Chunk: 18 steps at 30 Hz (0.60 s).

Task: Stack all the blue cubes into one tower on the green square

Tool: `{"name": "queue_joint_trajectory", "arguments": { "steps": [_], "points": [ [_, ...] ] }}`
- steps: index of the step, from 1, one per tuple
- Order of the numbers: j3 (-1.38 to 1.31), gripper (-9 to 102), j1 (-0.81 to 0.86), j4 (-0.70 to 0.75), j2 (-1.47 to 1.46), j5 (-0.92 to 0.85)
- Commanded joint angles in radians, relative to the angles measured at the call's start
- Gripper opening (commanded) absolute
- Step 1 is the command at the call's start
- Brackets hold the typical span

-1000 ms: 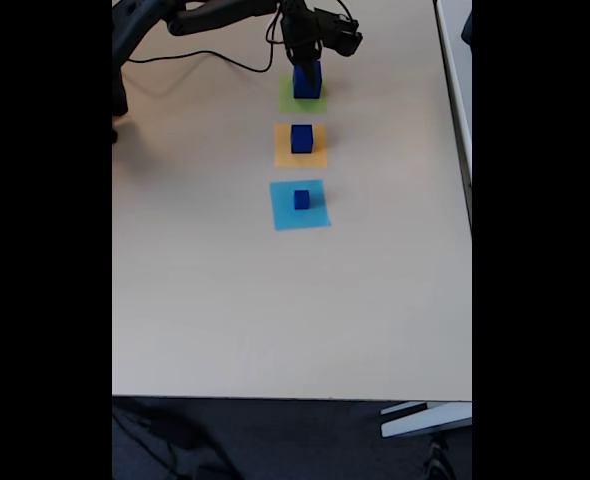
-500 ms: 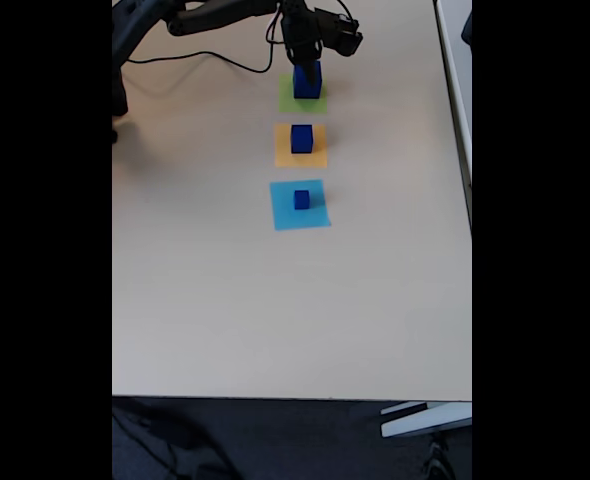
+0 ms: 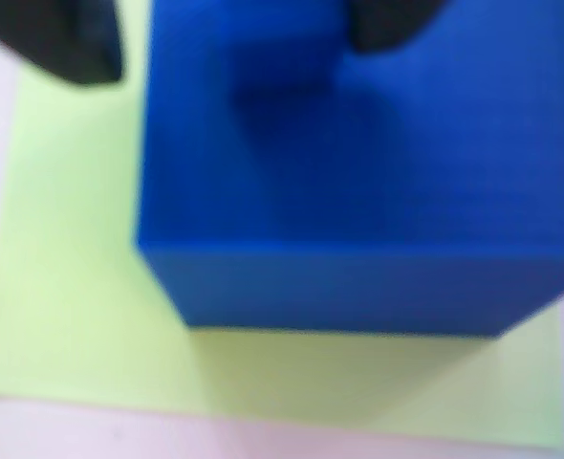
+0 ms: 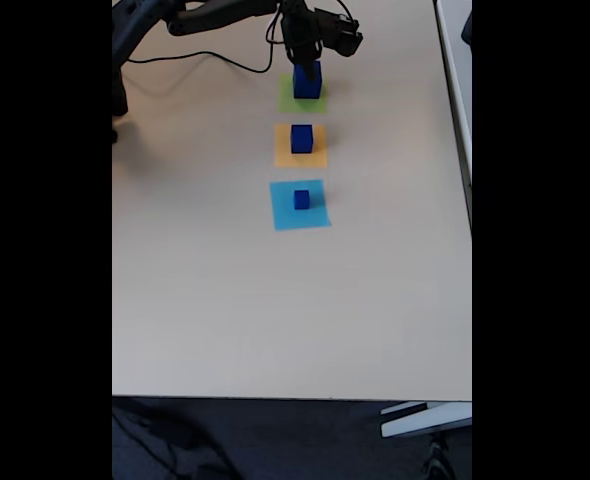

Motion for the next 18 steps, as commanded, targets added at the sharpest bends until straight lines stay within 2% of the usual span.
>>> {"name": "queue_joint_trajectory", "arguments": {
  "steps": [1,18],
  "points": [
    [-0.003,9,-0.002,-0.014,0.083,0.002],
    [0.002,2,-0.002,-0.023,0.08,0.002]
  ]
}}
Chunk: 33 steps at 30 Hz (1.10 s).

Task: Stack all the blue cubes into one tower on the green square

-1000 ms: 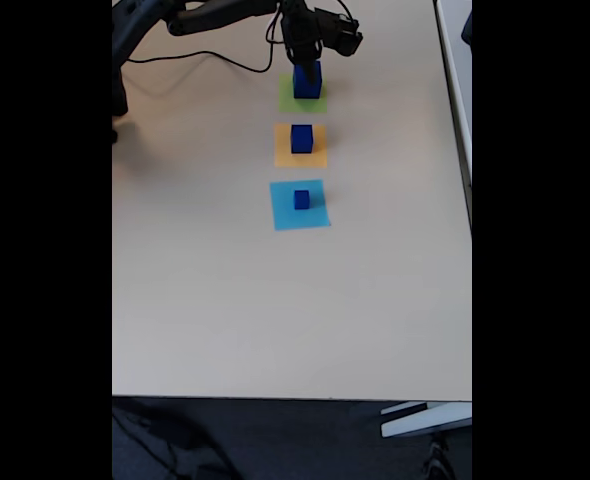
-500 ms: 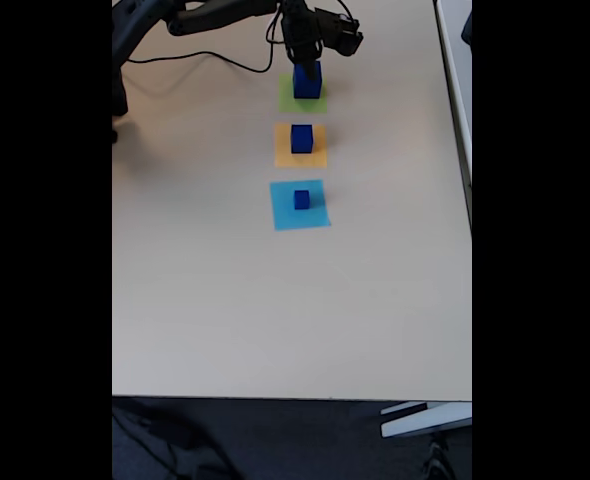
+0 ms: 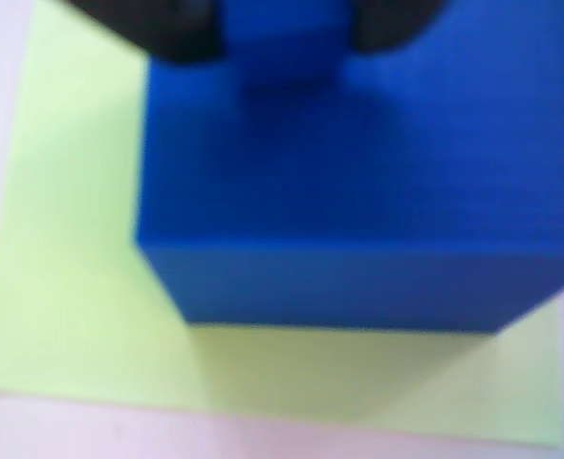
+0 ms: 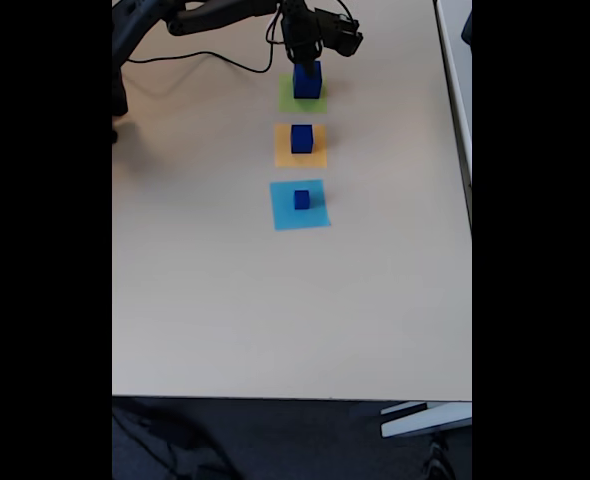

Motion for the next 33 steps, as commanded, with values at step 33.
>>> {"name": "queue_joint_trajectory", "arguments": {
  "steps": [33],
  "points": [
    [-0.132,0,0.33,0.069,0.265,-0.463]
  ]
}}
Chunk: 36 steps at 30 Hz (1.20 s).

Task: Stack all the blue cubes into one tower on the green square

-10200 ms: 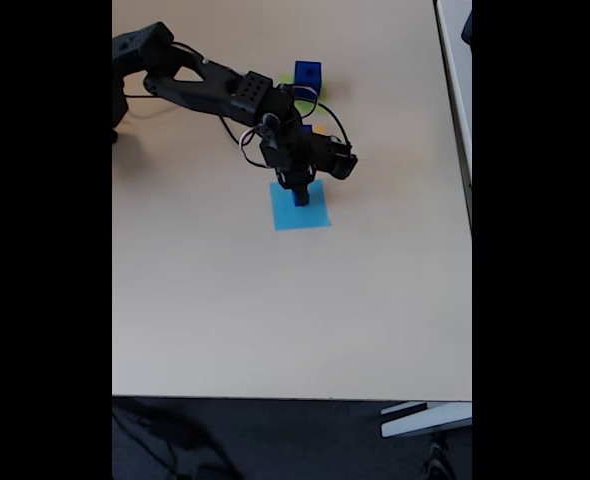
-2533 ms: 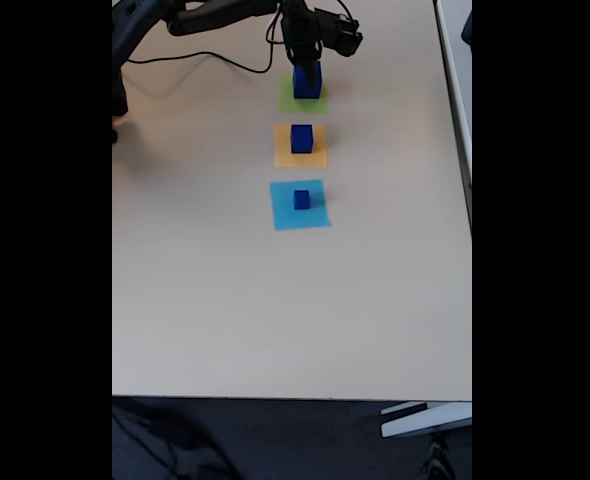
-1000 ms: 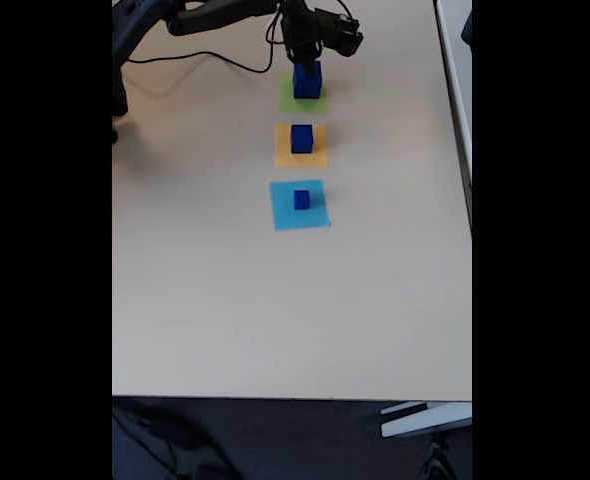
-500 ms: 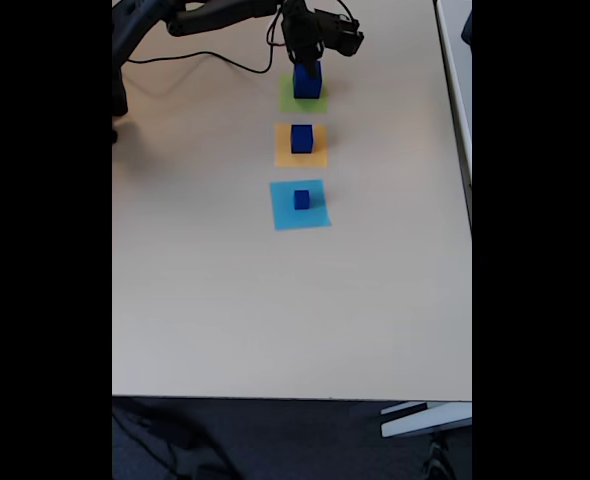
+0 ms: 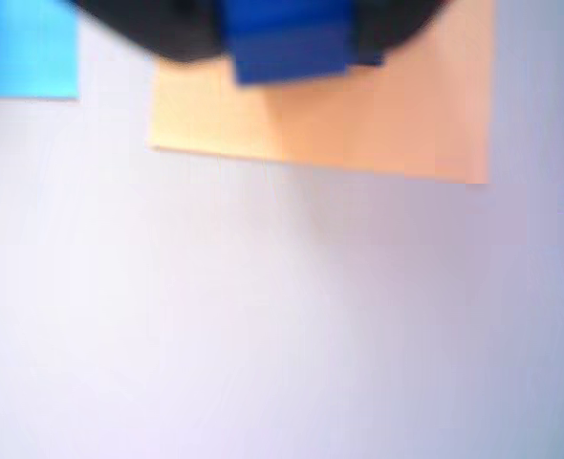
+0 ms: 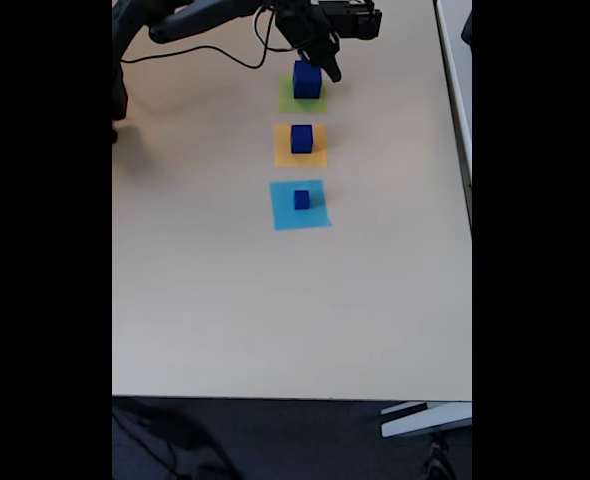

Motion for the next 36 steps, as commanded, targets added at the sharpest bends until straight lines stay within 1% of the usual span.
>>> {"name": "queue_joint_trajectory", "arguments": {
  "steps": [1,4,11,14,26,36],
  "points": [
    [-0.017,0,0.061,0.04,0.089,-0.017],
    [0.009,0,0.104,0.057,0.071,-0.037],
    [0.018,0,0.183,0.009,-0.008,-0.115],
    [0.009,0,0.206,0.003,-0.06,-0.123],
    [0.008,0,0.249,-0.025,-0.153,-0.153],
    [-0.006,0,0.288,-0.015,-0.176,-0.178]
  ]
}}
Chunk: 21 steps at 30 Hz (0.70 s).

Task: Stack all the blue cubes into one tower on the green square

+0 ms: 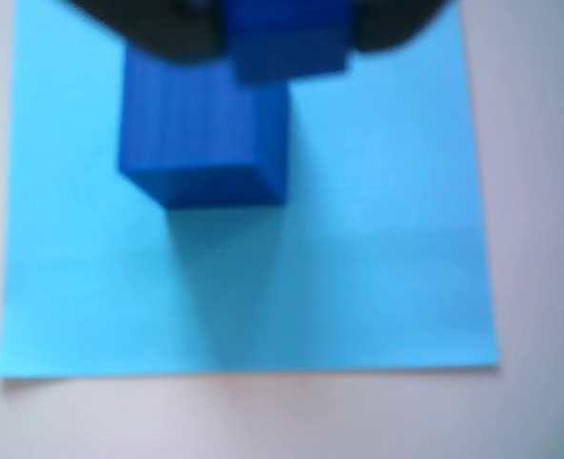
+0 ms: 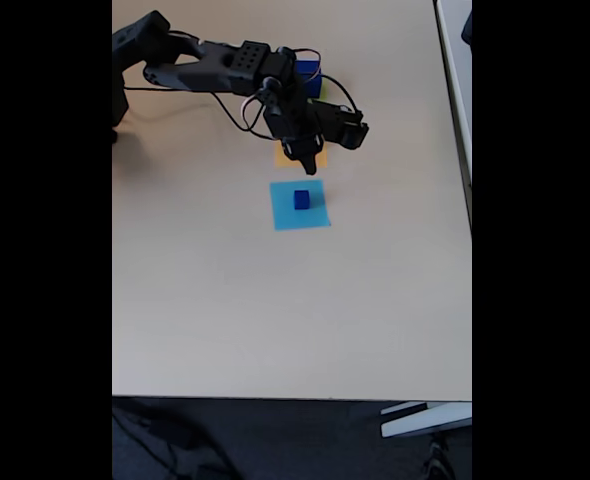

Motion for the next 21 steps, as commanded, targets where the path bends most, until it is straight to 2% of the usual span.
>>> {"name": "queue_joint_trajectory", "arguments": {
  "steps": [1,21],
  "points": [
    [-0.028,0,0.017,-0.006,0.008,-0.008],
    [-0.089,1,0.063,-0.018,-0.063,-0.017]
  ]
}}
